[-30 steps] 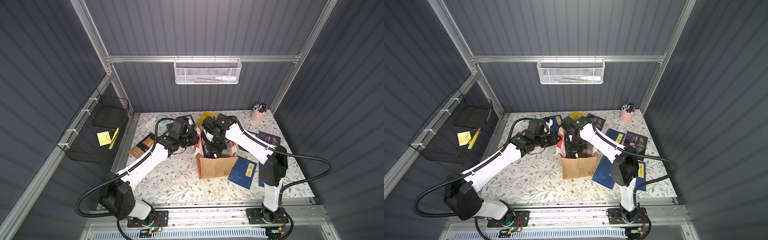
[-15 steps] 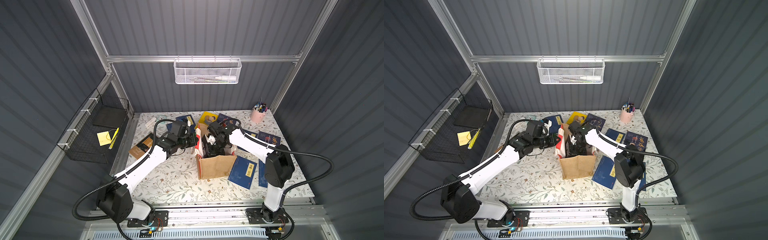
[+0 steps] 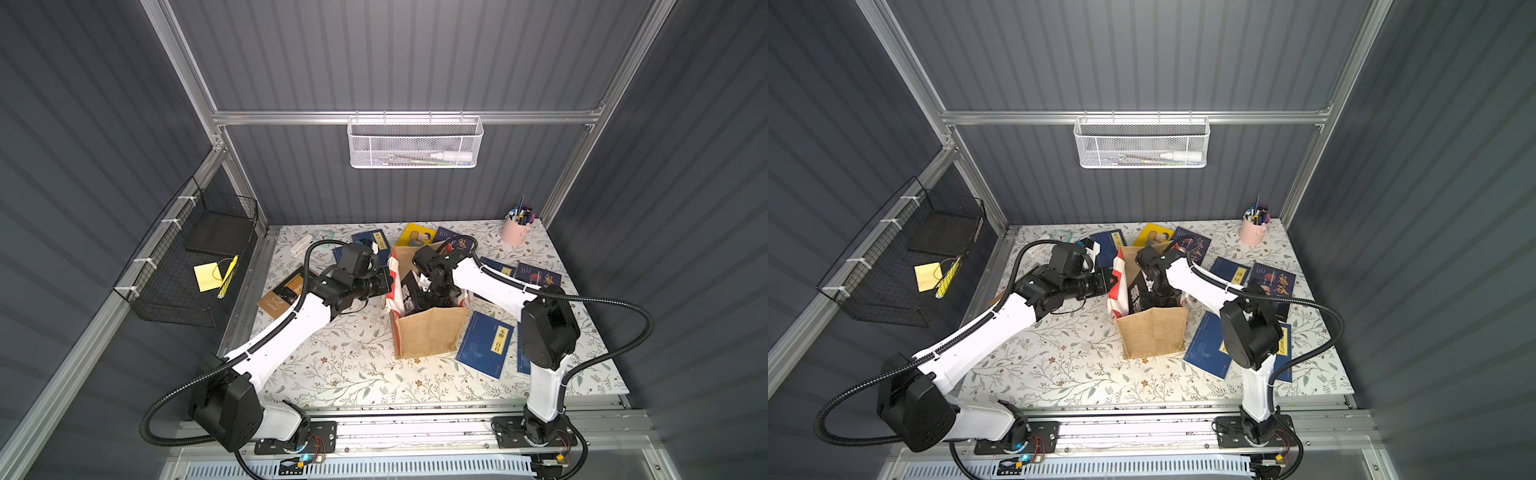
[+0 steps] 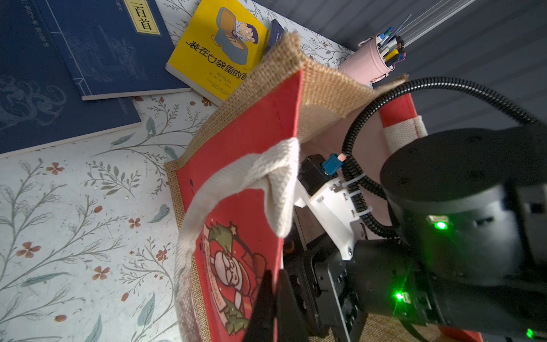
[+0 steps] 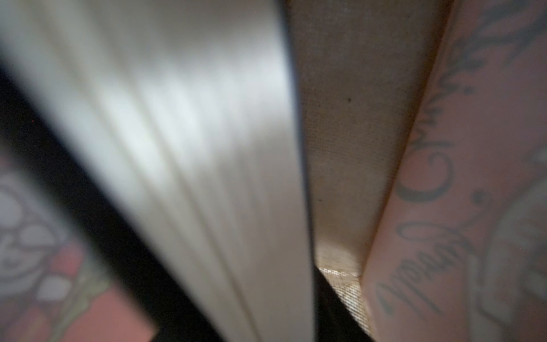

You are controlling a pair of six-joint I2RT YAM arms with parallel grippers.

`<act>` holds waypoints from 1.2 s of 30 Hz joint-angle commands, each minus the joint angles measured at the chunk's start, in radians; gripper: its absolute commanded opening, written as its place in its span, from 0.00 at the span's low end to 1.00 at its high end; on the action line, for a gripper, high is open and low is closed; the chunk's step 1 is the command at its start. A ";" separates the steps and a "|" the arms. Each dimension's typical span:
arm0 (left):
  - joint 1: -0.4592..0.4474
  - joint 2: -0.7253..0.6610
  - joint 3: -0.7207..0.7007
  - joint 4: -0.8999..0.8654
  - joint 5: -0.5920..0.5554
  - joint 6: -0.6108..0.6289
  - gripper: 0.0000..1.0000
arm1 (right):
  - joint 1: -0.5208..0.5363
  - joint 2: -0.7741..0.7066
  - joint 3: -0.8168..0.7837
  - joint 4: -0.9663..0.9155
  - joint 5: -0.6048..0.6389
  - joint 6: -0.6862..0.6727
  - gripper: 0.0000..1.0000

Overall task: Put the books into the canvas bag
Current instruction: Place the book in the canvas bag.

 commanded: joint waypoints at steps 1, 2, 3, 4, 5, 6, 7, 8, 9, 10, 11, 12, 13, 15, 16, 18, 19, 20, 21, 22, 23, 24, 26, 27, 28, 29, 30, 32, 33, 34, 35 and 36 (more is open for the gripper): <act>-0.001 -0.008 -0.009 -0.051 -0.014 0.027 0.00 | 0.004 -0.027 0.063 -0.084 0.076 -0.009 0.57; -0.002 -0.005 -0.005 -0.052 -0.013 0.028 0.00 | 0.003 -0.041 0.082 -0.102 0.094 -0.011 0.59; -0.002 0.000 -0.002 -0.052 -0.011 0.029 0.00 | 0.003 -0.052 0.097 -0.118 0.111 -0.014 0.60; -0.002 0.004 0.002 -0.054 -0.012 0.034 0.00 | 0.003 -0.067 0.116 -0.134 0.130 -0.017 0.61; -0.002 0.007 0.007 -0.057 -0.013 0.035 0.00 | 0.004 -0.082 0.134 -0.150 0.154 -0.019 0.61; -0.001 0.008 0.010 -0.059 -0.016 0.039 0.00 | 0.004 -0.095 0.149 -0.166 0.173 -0.021 0.61; -0.002 0.011 0.014 -0.064 -0.020 0.045 0.00 | 0.003 -0.108 0.171 -0.186 0.195 -0.024 0.62; -0.002 0.012 0.019 -0.066 -0.024 0.047 0.00 | 0.003 -0.119 0.191 -0.205 0.219 -0.027 0.62; -0.001 0.014 0.023 -0.067 -0.027 0.052 0.00 | 0.004 -0.129 0.208 -0.222 0.238 -0.030 0.62; -0.002 0.015 0.026 -0.069 -0.031 0.056 0.00 | 0.006 -0.140 0.226 -0.236 0.256 -0.033 0.62; -0.001 0.016 0.030 -0.071 -0.033 0.058 0.00 | 0.010 -0.151 0.238 -0.240 0.263 -0.039 0.60; -0.002 0.016 0.033 -0.073 -0.033 0.059 0.00 | 0.014 -0.161 0.243 -0.234 0.258 -0.046 0.59; -0.002 0.019 0.035 -0.072 -0.034 0.059 0.00 | 0.021 -0.170 0.242 -0.219 0.243 -0.053 0.55; -0.002 0.022 0.037 -0.073 -0.034 0.060 0.00 | 0.040 -0.186 0.213 -0.161 0.197 -0.058 0.47; -0.002 0.025 0.039 -0.073 -0.034 0.060 0.00 | 0.051 -0.191 0.185 -0.120 0.170 -0.060 0.41; -0.002 0.029 0.044 -0.074 -0.034 0.062 0.00 | 0.062 -0.186 0.118 -0.054 0.118 -0.057 0.30; -0.001 0.029 0.047 -0.076 -0.036 0.062 0.00 | 0.062 -0.176 0.082 -0.020 0.087 -0.052 0.27; 0.000 0.029 0.048 -0.079 -0.037 0.064 0.00 | 0.061 -0.160 0.047 0.007 0.059 -0.054 0.24; -0.001 0.029 0.050 -0.081 -0.037 0.064 0.00 | 0.060 -0.146 0.026 0.022 0.043 -0.057 0.23; 0.000 0.029 0.053 -0.085 -0.039 0.065 0.00 | 0.060 -0.129 -0.004 0.037 0.028 -0.061 0.22; 0.000 0.027 0.053 -0.089 -0.042 0.066 0.00 | 0.052 -0.112 -0.030 0.051 0.017 -0.068 0.22; 0.000 0.024 0.053 -0.092 -0.043 0.066 0.00 | 0.041 -0.096 -0.055 0.057 0.012 -0.068 0.21; 0.000 0.019 0.053 -0.096 -0.047 0.069 0.00 | 0.002 -0.062 -0.102 0.065 0.015 -0.069 0.21; -0.001 0.017 0.053 -0.098 -0.048 0.068 0.00 | -0.016 -0.050 -0.115 0.064 0.023 -0.066 0.21; 0.000 0.015 0.051 -0.098 -0.050 0.069 0.00 | -0.034 -0.042 -0.126 0.065 0.032 -0.068 0.21; 0.000 0.013 0.048 -0.099 -0.050 0.067 0.00 | -0.048 -0.036 -0.129 0.061 0.043 -0.073 0.21; 0.000 0.012 0.047 -0.098 -0.050 0.066 0.00 | -0.056 -0.033 -0.123 0.055 0.055 -0.079 0.21; 0.000 0.013 0.041 -0.094 -0.050 0.064 0.00 | -0.064 -0.030 -0.088 0.035 0.076 -0.096 0.21; 0.000 0.015 0.041 -0.094 -0.050 0.064 0.00 | -0.066 -0.030 -0.067 0.023 0.086 -0.102 0.22; 0.000 0.017 0.043 -0.093 -0.050 0.064 0.00 | -0.065 -0.028 -0.038 0.006 0.097 -0.111 0.22; -0.001 0.020 0.049 -0.093 -0.048 0.064 0.00 | -0.065 -0.030 -0.010 -0.011 0.109 -0.117 0.22; 0.000 0.022 0.054 -0.093 -0.047 0.068 0.01 | -0.065 -0.032 0.015 -0.027 0.115 -0.125 0.22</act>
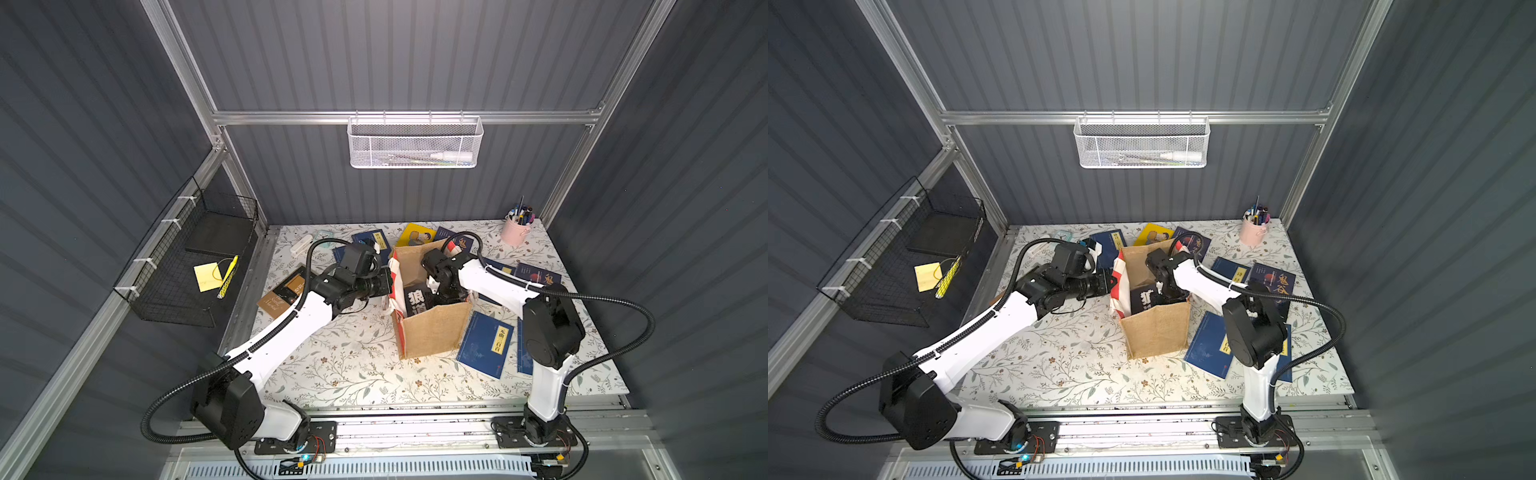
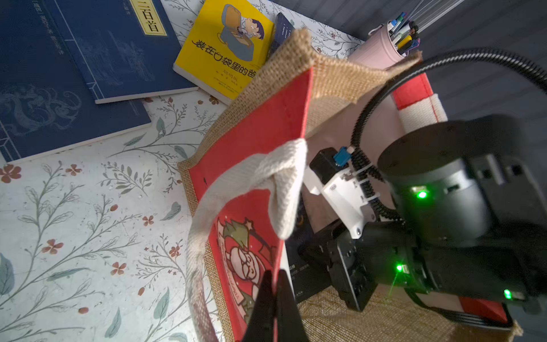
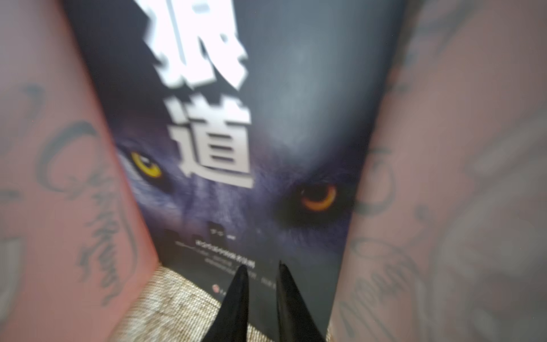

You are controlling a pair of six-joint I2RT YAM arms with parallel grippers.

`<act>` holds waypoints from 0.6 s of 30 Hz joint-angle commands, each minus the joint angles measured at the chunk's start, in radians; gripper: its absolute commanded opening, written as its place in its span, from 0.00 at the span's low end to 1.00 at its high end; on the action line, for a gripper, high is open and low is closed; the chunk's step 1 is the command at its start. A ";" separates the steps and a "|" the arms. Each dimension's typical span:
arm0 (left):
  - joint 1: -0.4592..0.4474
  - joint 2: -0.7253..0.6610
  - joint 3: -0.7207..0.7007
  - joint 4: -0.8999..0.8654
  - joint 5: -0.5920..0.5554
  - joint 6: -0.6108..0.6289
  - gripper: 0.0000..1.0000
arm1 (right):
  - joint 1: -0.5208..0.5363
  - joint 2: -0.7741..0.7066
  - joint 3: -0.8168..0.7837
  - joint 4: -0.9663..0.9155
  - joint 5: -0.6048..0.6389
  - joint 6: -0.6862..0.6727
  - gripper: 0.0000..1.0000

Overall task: Put the books into the canvas bag
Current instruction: Place the book in the canvas bag.

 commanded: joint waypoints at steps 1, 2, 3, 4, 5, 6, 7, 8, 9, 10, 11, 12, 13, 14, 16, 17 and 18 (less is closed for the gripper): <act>0.001 0.011 0.036 -0.046 -0.015 0.030 0.04 | -0.005 -0.025 0.100 -0.074 0.048 -0.033 0.22; 0.001 0.014 0.050 -0.054 -0.018 0.042 0.10 | -0.004 -0.037 0.126 -0.089 0.049 -0.038 0.23; 0.001 0.016 0.064 -0.064 -0.023 0.052 0.17 | -0.004 -0.049 0.146 -0.098 0.048 -0.043 0.23; 0.001 0.018 0.086 -0.080 -0.035 0.069 0.25 | -0.004 -0.068 0.165 -0.109 0.047 -0.044 0.23; 0.002 0.020 0.112 -0.101 -0.047 0.096 0.30 | 0.000 -0.092 0.183 -0.117 0.051 -0.041 0.23; 0.002 0.023 0.139 -0.124 -0.060 0.121 0.35 | 0.004 -0.112 0.194 -0.125 0.057 -0.038 0.23; 0.003 0.026 0.171 -0.148 -0.077 0.147 0.41 | 0.010 -0.138 0.207 -0.130 0.068 -0.033 0.23; 0.005 0.027 0.200 -0.173 -0.094 0.176 0.47 | 0.016 -0.163 0.217 -0.132 0.079 -0.028 0.23; 0.008 0.029 0.243 -0.193 -0.108 0.197 0.52 | 0.024 -0.184 0.226 -0.135 0.090 -0.018 0.23; 0.014 0.029 0.272 -0.214 -0.128 0.220 0.56 | 0.036 -0.206 0.237 -0.137 0.107 -0.009 0.23; 0.021 0.029 0.296 -0.232 -0.145 0.240 0.59 | 0.052 -0.224 0.249 -0.138 0.127 0.002 0.24; 0.029 0.028 0.313 -0.246 -0.159 0.255 0.61 | 0.068 -0.238 0.261 -0.138 0.145 0.010 0.25; 0.043 0.026 0.332 -0.259 -0.171 0.273 0.63 | 0.088 -0.249 0.278 -0.140 0.171 0.018 0.25; 0.059 0.026 0.349 -0.274 -0.182 0.286 0.66 | 0.111 -0.258 0.295 -0.141 0.198 0.030 0.25; 0.107 0.027 0.380 -0.304 -0.181 0.305 0.68 | 0.161 -0.265 0.331 -0.135 0.238 0.051 0.26; 0.142 0.031 0.395 -0.319 -0.171 0.318 0.70 | 0.192 -0.263 0.349 -0.125 0.260 0.062 0.28; 0.172 0.038 0.407 -0.331 -0.166 0.327 0.72 | 0.220 -0.258 0.367 -0.115 0.277 0.067 0.29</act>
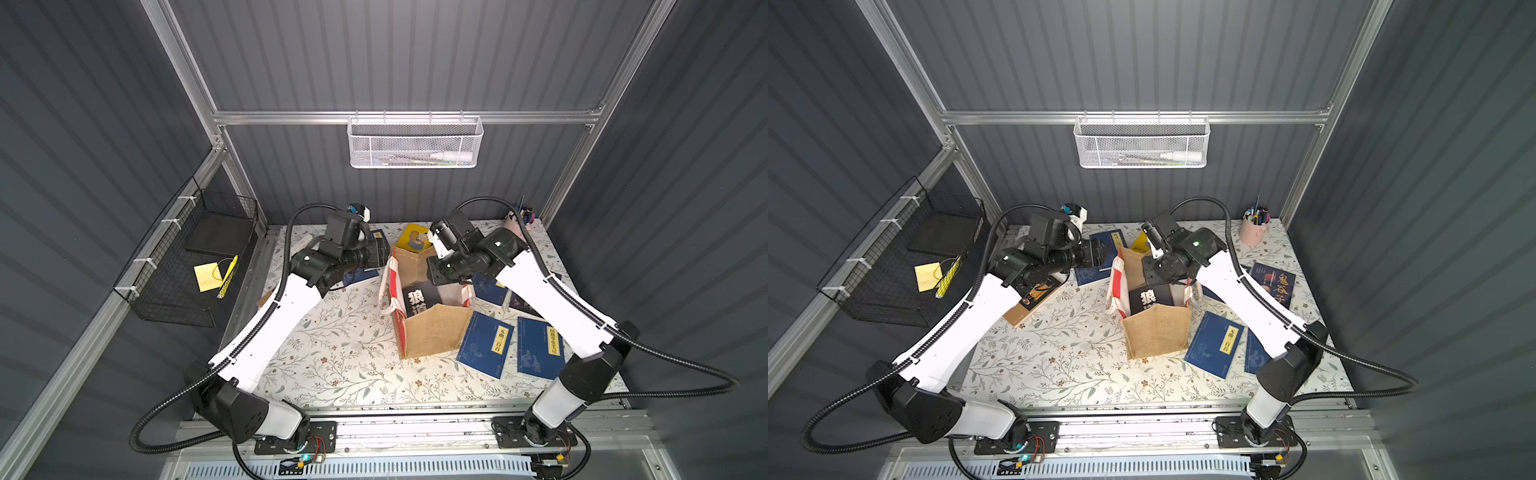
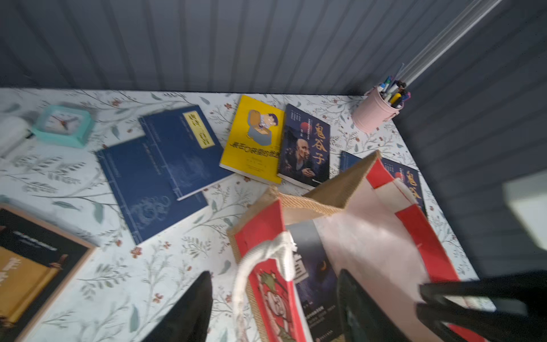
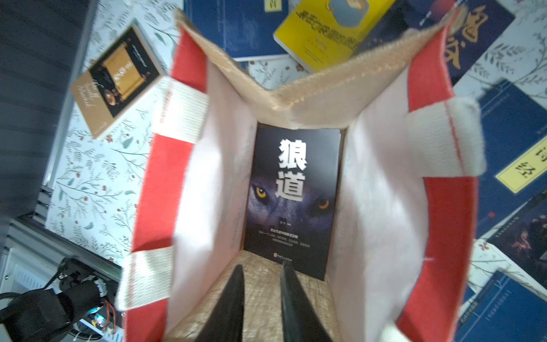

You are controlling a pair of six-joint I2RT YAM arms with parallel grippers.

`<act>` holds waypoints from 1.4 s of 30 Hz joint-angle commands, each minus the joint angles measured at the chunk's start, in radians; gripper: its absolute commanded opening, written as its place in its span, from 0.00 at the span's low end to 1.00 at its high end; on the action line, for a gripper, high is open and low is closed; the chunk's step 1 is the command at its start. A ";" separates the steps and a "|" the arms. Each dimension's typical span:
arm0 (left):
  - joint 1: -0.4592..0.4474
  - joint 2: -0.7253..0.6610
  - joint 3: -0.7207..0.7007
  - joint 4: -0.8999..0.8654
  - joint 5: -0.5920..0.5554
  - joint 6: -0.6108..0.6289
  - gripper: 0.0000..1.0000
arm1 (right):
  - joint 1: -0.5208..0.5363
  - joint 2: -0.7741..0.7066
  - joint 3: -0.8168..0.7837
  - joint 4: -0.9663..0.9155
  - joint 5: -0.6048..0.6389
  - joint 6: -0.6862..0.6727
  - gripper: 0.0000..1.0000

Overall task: Put the books into the canvas bag
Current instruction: Place the book in the canvas bag, then move the book to the center of the board.

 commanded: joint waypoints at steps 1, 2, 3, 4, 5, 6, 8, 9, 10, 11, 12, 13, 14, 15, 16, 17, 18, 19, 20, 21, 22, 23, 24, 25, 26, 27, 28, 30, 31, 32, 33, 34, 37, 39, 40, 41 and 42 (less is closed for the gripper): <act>0.097 0.020 0.057 -0.117 -0.023 0.086 0.73 | 0.089 0.022 0.048 0.005 0.104 0.043 0.29; 0.125 0.037 0.079 -0.139 -0.027 0.110 0.75 | 0.117 0.037 0.067 0.022 0.117 0.051 0.31; 0.141 0.058 0.097 -0.155 -0.040 0.140 0.78 | 0.140 0.053 0.081 0.039 0.123 0.058 0.32; 0.158 0.087 0.117 -0.172 -0.065 0.173 0.81 | 0.161 0.074 0.095 0.061 0.121 0.065 0.32; 0.176 0.119 0.136 -0.189 -0.087 0.208 0.85 | 0.182 0.101 0.112 0.076 0.117 0.076 0.34; 0.193 0.146 0.149 -0.197 -0.104 0.237 0.90 | 0.195 0.128 0.131 0.077 0.113 0.089 0.39; 0.239 0.216 0.172 -0.207 -0.148 0.268 0.97 | 0.219 0.197 0.193 0.056 0.101 0.127 0.44; 0.267 0.246 0.185 -0.211 -0.146 0.272 0.98 | 0.226 0.226 0.212 0.056 0.097 0.135 0.44; 0.298 0.282 0.196 -0.211 -0.126 0.274 0.99 | 0.237 0.249 0.225 0.067 0.091 0.146 0.45; 0.329 0.316 0.202 -0.208 -0.105 0.273 0.99 | 0.247 0.268 0.229 0.089 0.086 0.154 0.46; 0.352 0.348 0.210 -0.204 -0.086 0.271 0.99 | 0.256 0.284 0.231 0.112 0.077 0.160 0.46; 0.374 0.382 0.214 -0.194 -0.068 0.270 1.00 | 0.265 0.302 0.235 0.136 0.068 0.163 0.46; 0.392 0.415 0.217 -0.183 -0.051 0.272 0.99 | 0.272 0.323 0.242 0.158 0.062 0.167 0.46; 0.407 0.445 0.222 -0.176 -0.040 0.271 1.00 | 0.276 0.346 0.251 0.176 0.057 0.167 0.47; 0.424 0.481 0.234 -0.172 -0.025 0.271 1.00 | 0.281 0.372 0.265 0.191 0.051 0.169 0.48; 0.440 0.520 0.250 -0.174 -0.016 0.271 1.00 | 0.284 0.400 0.281 0.204 0.045 0.170 0.50; 0.452 0.550 0.263 -0.175 -0.013 0.271 0.99 | 0.286 0.426 0.296 0.214 0.033 0.167 0.50; 0.465 0.587 0.279 -0.177 -0.011 0.272 0.99 | 0.286 0.459 0.321 0.217 0.017 0.167 0.51; 0.478 0.620 0.296 -0.178 -0.016 0.275 0.99 | 0.286 0.490 0.345 0.220 0.006 0.168 0.52; 0.487 0.645 0.309 -0.180 -0.023 0.281 0.99 | 0.287 0.514 0.363 0.225 -0.003 0.166 0.51; 0.496 0.675 0.327 -0.184 -0.036 0.289 0.99 | 0.286 0.541 0.382 0.230 -0.017 0.163 0.51; 0.504 0.702 0.343 -0.190 -0.051 0.299 1.00 | 0.286 0.568 0.399 0.235 -0.030 0.162 0.52; 0.512 0.723 0.358 -0.196 -0.061 0.307 0.99 | 0.286 0.589 0.411 0.236 -0.037 0.160 0.52; 0.522 0.747 0.373 -0.205 -0.066 0.314 0.99 | 0.286 0.608 0.426 0.237 -0.043 0.160 0.52; 0.533 0.767 0.384 -0.212 -0.070 0.319 0.99 | 0.286 0.629 0.434 0.245 -0.051 0.157 0.52; 0.542 0.780 0.389 -0.213 -0.068 0.322 0.99 | 0.285 0.642 0.438 0.252 -0.059 0.156 0.52; 0.552 0.793 0.393 -0.214 -0.069 0.328 0.99 | 0.285 0.655 0.434 0.264 -0.067 0.157 0.53; 0.567 0.812 0.393 -0.209 -0.067 0.341 0.99 | 0.283 0.674 0.428 0.290 -0.085 0.157 0.53; 0.576 0.823 0.395 -0.210 -0.065 0.348 0.99 | 0.281 0.685 0.426 0.303 -0.094 0.159 0.53; 0.586 0.832 0.395 -0.207 -0.060 0.354 0.99 | 0.281 0.696 0.423 0.313 -0.107 0.159 0.53; 0.597 0.840 0.395 -0.204 -0.046 0.357 1.00 | 0.280 0.705 0.422 0.324 -0.118 0.159 0.54; 0.608 0.849 0.396 -0.201 -0.024 0.363 0.99 | 0.278 0.715 0.422 0.330 -0.124 0.161 0.54; 0.626 0.871 0.399 -0.190 -0.003 0.381 0.99 | 0.275 0.736 0.418 0.340 -0.138 0.166 0.54; 0.629 0.889 0.403 -0.185 0.001 0.389 1.00 | 0.273 0.741 0.405 0.350 -0.144 0.171 0.54; 0.632 0.902 0.410 -0.188 0.009 0.388 0.99 | 0.272 0.745 0.399 0.354 -0.146 0.172 0.54; 0.636 0.914 0.413 -0.190 0.019 0.389 0.99 | 0.269 0.747 0.392 0.357 -0.149 0.173 0.54; 0.639 0.922 0.415 -0.192 0.024 0.389 0.99 | 0.268 0.748 0.388 0.357 -0.151 0.173 0.55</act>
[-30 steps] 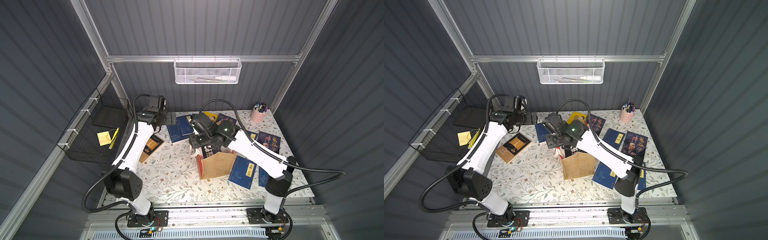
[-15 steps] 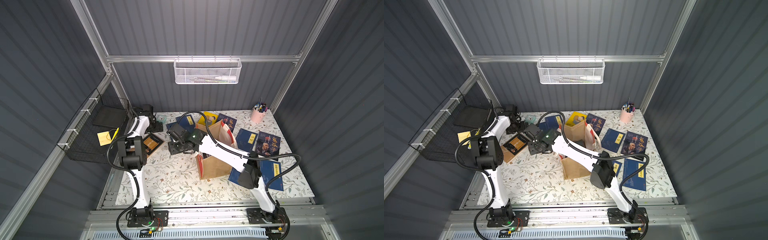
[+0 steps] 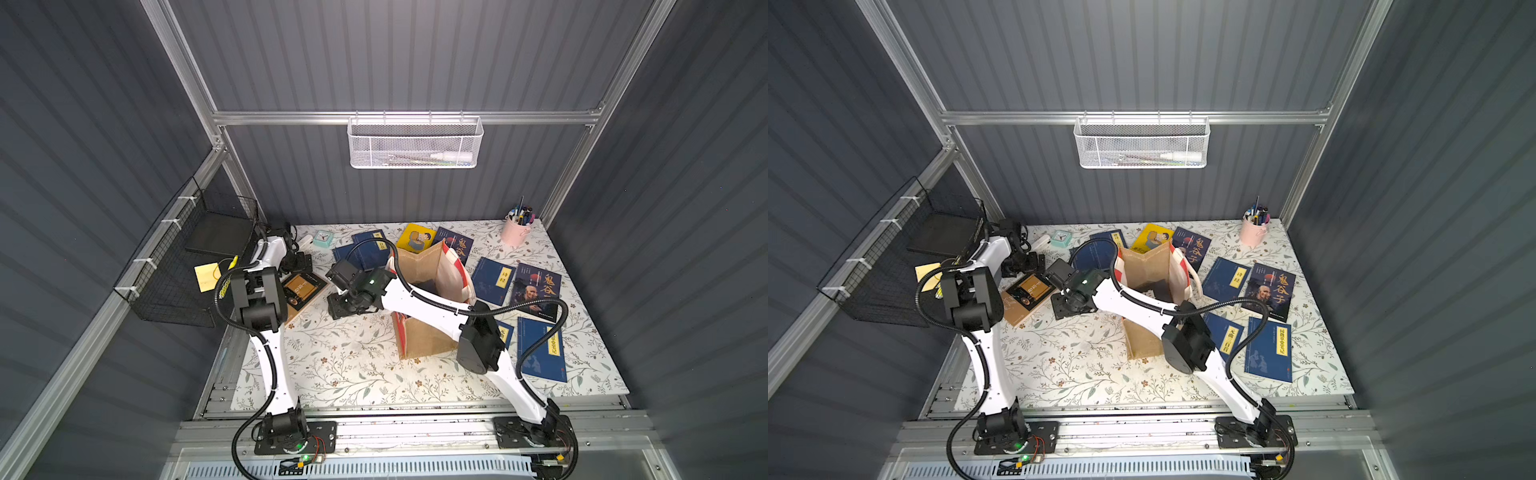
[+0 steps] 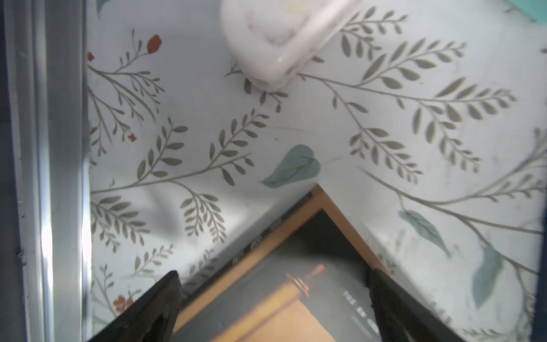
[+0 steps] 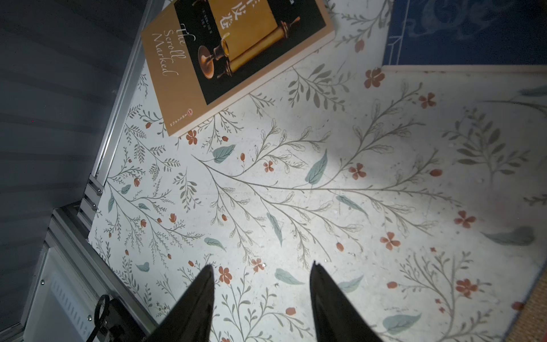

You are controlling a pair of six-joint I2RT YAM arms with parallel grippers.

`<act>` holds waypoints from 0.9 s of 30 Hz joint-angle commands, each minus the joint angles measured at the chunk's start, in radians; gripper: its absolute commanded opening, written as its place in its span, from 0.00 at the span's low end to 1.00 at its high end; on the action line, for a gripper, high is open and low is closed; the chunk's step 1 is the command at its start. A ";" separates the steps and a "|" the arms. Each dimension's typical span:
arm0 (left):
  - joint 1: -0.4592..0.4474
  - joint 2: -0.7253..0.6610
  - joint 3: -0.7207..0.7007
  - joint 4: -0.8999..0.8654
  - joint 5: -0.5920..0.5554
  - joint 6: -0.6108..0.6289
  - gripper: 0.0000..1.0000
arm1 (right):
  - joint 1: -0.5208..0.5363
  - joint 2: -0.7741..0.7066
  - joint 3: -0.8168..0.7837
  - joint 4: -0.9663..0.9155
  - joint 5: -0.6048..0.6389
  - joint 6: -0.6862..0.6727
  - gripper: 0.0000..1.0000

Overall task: Put the books into the canvas bag
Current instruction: Move the book to the center of the board.

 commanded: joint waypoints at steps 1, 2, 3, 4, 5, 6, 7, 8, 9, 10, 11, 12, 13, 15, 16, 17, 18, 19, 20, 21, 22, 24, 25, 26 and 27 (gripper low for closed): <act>0.008 0.050 0.025 -0.017 0.033 0.027 0.99 | -0.010 0.010 -0.023 0.016 -0.019 0.015 0.55; 0.009 0.054 0.020 -0.020 0.038 0.026 1.00 | -0.013 0.009 -0.033 0.018 -0.022 0.016 0.56; 0.009 0.054 0.013 -0.019 0.041 0.024 0.99 | -0.015 0.008 -0.042 0.021 -0.024 0.018 0.56; 0.009 0.049 0.003 -0.021 0.045 0.022 1.00 | -0.019 0.005 -0.054 0.025 -0.028 0.023 0.56; 0.010 0.042 -0.009 -0.020 0.055 0.018 0.99 | -0.023 0.003 -0.066 0.031 -0.038 0.029 0.57; 0.010 0.033 -0.023 -0.017 0.066 0.015 1.00 | -0.027 0.000 -0.077 0.038 -0.046 0.035 0.57; 0.009 0.018 -0.042 -0.012 0.074 0.012 0.99 | -0.032 -0.002 -0.089 0.046 -0.056 0.042 0.57; 0.009 0.003 -0.066 -0.002 0.077 0.010 0.99 | -0.035 -0.004 -0.101 0.055 -0.062 0.051 0.57; 0.009 -0.009 -0.085 0.005 0.078 0.012 0.99 | -0.037 -0.007 -0.109 0.061 -0.067 0.055 0.57; 0.009 -0.025 -0.106 0.018 0.078 0.012 0.99 | -0.039 -0.007 -0.118 0.067 -0.068 0.058 0.58; 0.009 -0.039 -0.128 0.030 0.077 0.016 0.99 | -0.040 -0.010 -0.126 0.072 -0.071 0.059 0.58; 0.009 -0.046 -0.141 0.042 0.072 0.021 0.98 | -0.040 -0.013 -0.133 0.075 -0.073 0.059 0.58; 0.009 -0.051 -0.151 0.050 0.068 0.027 0.98 | -0.040 -0.014 -0.139 0.077 -0.075 0.061 0.58; 0.009 -0.047 -0.142 0.054 0.063 0.036 0.98 | -0.040 -0.021 -0.155 0.076 -0.081 0.062 0.59; 0.009 -0.041 -0.129 0.051 0.063 0.043 0.98 | -0.040 -0.028 -0.169 0.080 -0.085 0.062 0.59; 0.009 -0.031 -0.109 0.047 0.065 0.046 0.98 | -0.041 -0.038 -0.189 0.085 -0.085 0.062 0.60; 0.009 -0.020 -0.088 0.041 0.064 0.048 0.98 | -0.041 -0.048 -0.208 0.091 -0.082 0.061 0.60; 0.010 -0.008 -0.063 0.029 0.063 0.051 0.98 | -0.040 -0.060 -0.235 0.100 -0.078 0.064 0.60; 0.010 0.005 -0.040 0.017 0.059 0.049 0.99 | -0.041 -0.073 -0.260 0.108 -0.073 0.066 0.60; 0.009 0.017 -0.024 0.008 0.050 0.046 0.98 | -0.042 -0.082 -0.279 0.116 -0.071 0.068 0.61; 0.009 0.029 -0.012 -0.004 0.044 0.038 0.99 | -0.042 -0.090 -0.297 0.123 -0.072 0.070 0.61; 0.009 0.046 -0.005 -0.032 0.042 0.028 0.99 | -0.042 -0.096 -0.310 0.129 -0.073 0.074 0.61; 0.009 0.047 -0.010 -0.049 0.043 0.015 0.98 | -0.043 -0.095 -0.310 0.129 -0.076 0.076 0.61; 0.009 0.044 -0.021 -0.064 0.047 0.004 0.98 | -0.043 -0.094 -0.310 0.131 -0.080 0.078 0.62; 0.009 0.036 -0.037 -0.070 0.048 -0.004 0.98 | -0.043 -0.093 -0.310 0.135 -0.084 0.081 0.62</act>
